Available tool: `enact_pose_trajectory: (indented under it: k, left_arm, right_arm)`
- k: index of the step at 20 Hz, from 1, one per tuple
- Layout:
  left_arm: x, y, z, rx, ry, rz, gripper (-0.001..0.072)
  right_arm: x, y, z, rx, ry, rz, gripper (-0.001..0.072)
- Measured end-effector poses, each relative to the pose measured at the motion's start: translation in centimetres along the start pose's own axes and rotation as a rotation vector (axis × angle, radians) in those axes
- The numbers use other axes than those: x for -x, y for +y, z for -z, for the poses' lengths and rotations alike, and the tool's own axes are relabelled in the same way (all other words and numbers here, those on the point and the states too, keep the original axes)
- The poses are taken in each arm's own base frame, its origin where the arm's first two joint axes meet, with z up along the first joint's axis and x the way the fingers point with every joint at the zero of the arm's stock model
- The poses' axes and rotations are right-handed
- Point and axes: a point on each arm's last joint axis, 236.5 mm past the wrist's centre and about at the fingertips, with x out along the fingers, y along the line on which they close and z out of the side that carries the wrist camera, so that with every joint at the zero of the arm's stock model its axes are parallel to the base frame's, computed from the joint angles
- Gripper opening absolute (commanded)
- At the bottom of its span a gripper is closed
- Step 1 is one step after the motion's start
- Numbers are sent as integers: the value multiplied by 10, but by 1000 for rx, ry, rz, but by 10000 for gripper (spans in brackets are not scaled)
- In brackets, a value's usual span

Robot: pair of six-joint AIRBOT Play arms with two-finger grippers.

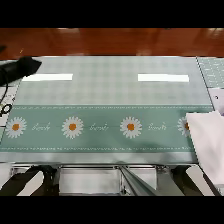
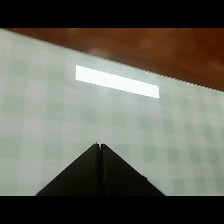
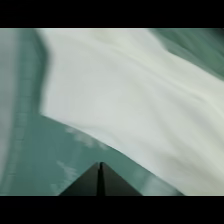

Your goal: Fold the shirts.

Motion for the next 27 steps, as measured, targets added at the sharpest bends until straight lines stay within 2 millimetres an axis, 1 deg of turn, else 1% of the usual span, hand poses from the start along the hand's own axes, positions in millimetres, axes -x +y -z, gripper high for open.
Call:
enact_pose_trajectory:
  k: [1, 2, 3, 4, 5, 6, 7, 8, 10, 12, 13, 15, 17, 21, 27]
  left_arm:
    - [-8, -19, -16, -30, 8, 43, 22]
    - [-15, -41, -27, -65, 31, 92, 22]
    - [-24, -60, -30, -93, 60, 131, 22]
    - [-34, -77, -27, -112, 106, 162, 22]
    - [-42, -87, -16, -130, 164, 168, 22]
    - [-51, -89, 2, -149, 239, 150, 23]
    - [-58, -83, 28, -174, 337, 110, 23]
    - [-63, -74, 49, -189, 408, 62, 23]
    - [-68, -54, 87, -200, 528, -20, 23]
    - [-70, -39, 111, -203, 601, -72, 23]
    - [-69, -34, 120, -205, 631, -92, 24]
    - [-69, -28, 128, -209, 658, -112, 24]
    - [-68, -23, 135, -214, 683, -129, 23]
    - [-68, -20, 139, -218, 697, -141, 23]
    - [-68, -18, 140, -220, 702, -147, 23]
  right_arm:
    - [-2, 50, -10, 97, -31, -121, 21]
    - [-4, 106, -11, 215, -51, -234, 21]
    - [-8, 153, -2, 329, -51, -315, 21]
    - [-15, 194, 16, 440, -36, -371, 21]
    - [-30, 227, 41, 557, -6, -386, 21]
    - [-51, 247, 69, 670, 35, -355, 21]
    - [-72, 255, 94, 769, 78, -300, 21]
    - [-95, 253, 117, 868, 122, -213, 21]
    - [-132, 242, 145, 1010, 178, -56, 21]
    - [-156, 231, 164, 1083, 228, 43, 21]
    - [-164, 228, 169, 1108, 242, 75, 21]
    - [-173, 222, 177, 1136, 265, 118, 21]
    - [-178, 218, 180, 1151, 276, 143, 22]
    - [-181, 215, 182, 1163, 285, 165, 22]
    - [-182, 214, 183, 1168, 287, 175, 22]
